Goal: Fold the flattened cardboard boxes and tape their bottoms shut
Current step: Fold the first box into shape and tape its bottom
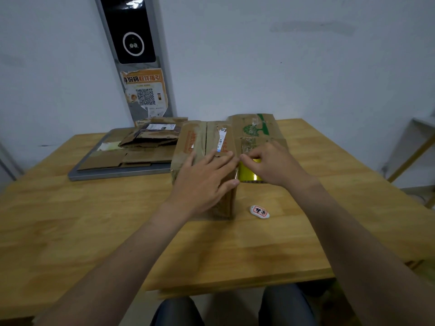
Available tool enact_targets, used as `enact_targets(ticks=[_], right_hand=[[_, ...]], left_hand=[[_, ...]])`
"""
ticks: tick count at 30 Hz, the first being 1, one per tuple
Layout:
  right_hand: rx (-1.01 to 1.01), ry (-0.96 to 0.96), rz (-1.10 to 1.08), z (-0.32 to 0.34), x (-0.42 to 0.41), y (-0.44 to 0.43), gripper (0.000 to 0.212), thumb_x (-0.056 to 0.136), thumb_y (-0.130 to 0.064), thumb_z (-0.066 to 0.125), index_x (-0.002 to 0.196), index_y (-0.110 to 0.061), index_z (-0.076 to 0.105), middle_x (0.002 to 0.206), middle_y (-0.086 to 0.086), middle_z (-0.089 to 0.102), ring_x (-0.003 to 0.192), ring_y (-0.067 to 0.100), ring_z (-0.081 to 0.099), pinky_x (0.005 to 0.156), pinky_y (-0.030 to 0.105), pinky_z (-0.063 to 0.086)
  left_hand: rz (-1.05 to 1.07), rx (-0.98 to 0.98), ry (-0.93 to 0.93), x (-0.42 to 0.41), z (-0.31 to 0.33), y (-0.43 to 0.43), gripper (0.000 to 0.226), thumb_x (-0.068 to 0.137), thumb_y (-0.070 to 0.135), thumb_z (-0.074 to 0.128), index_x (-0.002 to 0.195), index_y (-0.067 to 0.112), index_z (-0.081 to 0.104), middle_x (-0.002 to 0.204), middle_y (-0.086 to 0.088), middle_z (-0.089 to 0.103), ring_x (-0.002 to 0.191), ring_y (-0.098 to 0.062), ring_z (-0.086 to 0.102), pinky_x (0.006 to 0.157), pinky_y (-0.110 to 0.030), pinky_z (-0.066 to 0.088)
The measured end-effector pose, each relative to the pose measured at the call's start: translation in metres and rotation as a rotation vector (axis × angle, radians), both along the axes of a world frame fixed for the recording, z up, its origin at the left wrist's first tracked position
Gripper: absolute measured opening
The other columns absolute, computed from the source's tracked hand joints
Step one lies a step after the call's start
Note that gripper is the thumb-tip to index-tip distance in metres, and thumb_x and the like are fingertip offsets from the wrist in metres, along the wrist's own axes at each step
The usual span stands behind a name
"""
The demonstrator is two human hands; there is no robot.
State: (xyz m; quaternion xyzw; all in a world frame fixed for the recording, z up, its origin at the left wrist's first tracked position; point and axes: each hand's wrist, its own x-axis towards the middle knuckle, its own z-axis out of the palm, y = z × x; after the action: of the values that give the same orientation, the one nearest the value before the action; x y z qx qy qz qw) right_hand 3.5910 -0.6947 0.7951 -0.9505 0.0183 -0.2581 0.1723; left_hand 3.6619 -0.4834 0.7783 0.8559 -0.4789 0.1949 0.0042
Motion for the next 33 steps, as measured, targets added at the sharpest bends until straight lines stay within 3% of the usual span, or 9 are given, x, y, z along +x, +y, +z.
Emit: enact_targets(ticks=[4,9,11,14,20,23,27,30,33], right_hand=[[0.014,-0.023,0.013,-0.005,0.002,0.001,0.053,0.099,-0.045,0.053,0.06,-0.009,0.059,0.054,0.006,0.053,0.055,0.021,0.048,0.053,0.038,0.039],[0.02,-0.01,0.032,-0.011,0.003,0.005,0.056,0.1,-0.042,0.055,0.052,-0.015,0.045,0.051,0.009,0.044,0.047,0.017,0.035,0.046,0.025,0.018],[0.019,-0.018,0.034,-0.012,0.003,0.006,0.057,0.1,-0.042,0.055,0.052,-0.015,0.04,0.049,0.008,0.039,0.047,0.017,0.033,0.046,0.026,0.02],[0.005,-0.023,0.033,-0.011,0.002,0.007,0.057,0.1,-0.04,0.055,0.051,-0.018,0.036,0.049,0.008,0.035,0.047,0.018,0.03,0.048,0.029,0.018],[-0.011,-0.022,0.031,-0.011,0.006,0.008,0.057,0.1,-0.044,0.054,0.051,-0.02,0.04,0.049,0.004,0.036,0.047,0.018,0.033,0.05,0.034,0.025],[-0.009,-0.017,0.039,-0.009,0.006,0.007,0.057,0.1,-0.043,0.055,0.05,-0.021,0.04,0.048,0.002,0.036,0.046,0.017,0.033,0.05,0.034,0.026],[-0.018,-0.009,0.041,-0.008,0.006,0.006,0.056,0.101,-0.042,0.055,0.052,-0.018,0.042,0.049,0.002,0.038,0.048,0.018,0.034,0.05,0.036,0.027],[-0.02,-0.002,0.053,-0.007,0.006,0.006,0.055,0.101,-0.043,0.055,0.053,-0.017,0.046,0.05,0.003,0.04,0.05,0.019,0.037,0.05,0.039,0.033],[-0.038,-0.019,0.052,-0.008,0.005,0.005,0.054,0.1,-0.044,0.053,0.054,-0.016,0.046,0.05,0.004,0.04,0.051,0.019,0.038,0.05,0.04,0.035]], left_hand=[[-0.012,-0.042,0.09,0.013,0.005,0.013,0.073,0.096,0.07,-0.002,0.161,0.045,0.019,0.169,0.02,0.019,0.157,-0.01,0.018,0.124,-0.055,0.021],[0.084,-0.175,0.215,0.037,-0.001,0.047,0.086,0.097,0.072,0.003,0.165,0.021,0.019,0.171,0.008,0.017,0.158,-0.008,0.007,0.127,-0.042,0.014],[0.053,-0.317,0.361,0.042,-0.007,0.054,0.084,0.099,0.069,0.014,0.164,0.017,0.021,0.171,0.007,0.014,0.157,-0.003,0.002,0.127,-0.032,0.011],[0.002,-0.635,0.593,0.045,-0.02,0.055,0.063,0.108,0.048,0.029,0.162,0.016,0.027,0.169,0.009,0.019,0.156,0.0,0.006,0.128,-0.029,0.013],[0.005,-0.978,0.775,0.042,-0.037,0.045,0.055,0.111,0.036,0.035,0.163,0.02,0.025,0.17,0.01,0.022,0.153,0.002,0.017,0.126,-0.024,0.018],[-0.039,-0.859,0.626,0.045,-0.038,0.051,0.058,0.107,0.044,0.035,0.16,0.021,0.034,0.169,0.009,0.024,0.156,-0.003,0.015,0.126,-0.026,0.019],[-0.045,-0.59,0.433,0.057,-0.023,0.061,0.06,0.105,0.058,0.032,0.153,0.026,0.047,0.164,0.011,0.034,0.158,-0.01,0.012,0.126,-0.054,0.021],[-0.037,-0.423,0.32,0.057,-0.004,0.051,0.067,0.099,0.072,0.025,0.149,0.035,0.051,0.162,0.014,0.036,0.158,-0.01,0.01,0.124,-0.066,0.01],[0.0,-0.354,0.316,0.052,0.011,0.032,0.072,0.083,0.09,0.027,0.132,0.05,0.063,0.153,0.024,0.049,0.156,-0.01,0.018,0.114,-0.077,-0.001]])
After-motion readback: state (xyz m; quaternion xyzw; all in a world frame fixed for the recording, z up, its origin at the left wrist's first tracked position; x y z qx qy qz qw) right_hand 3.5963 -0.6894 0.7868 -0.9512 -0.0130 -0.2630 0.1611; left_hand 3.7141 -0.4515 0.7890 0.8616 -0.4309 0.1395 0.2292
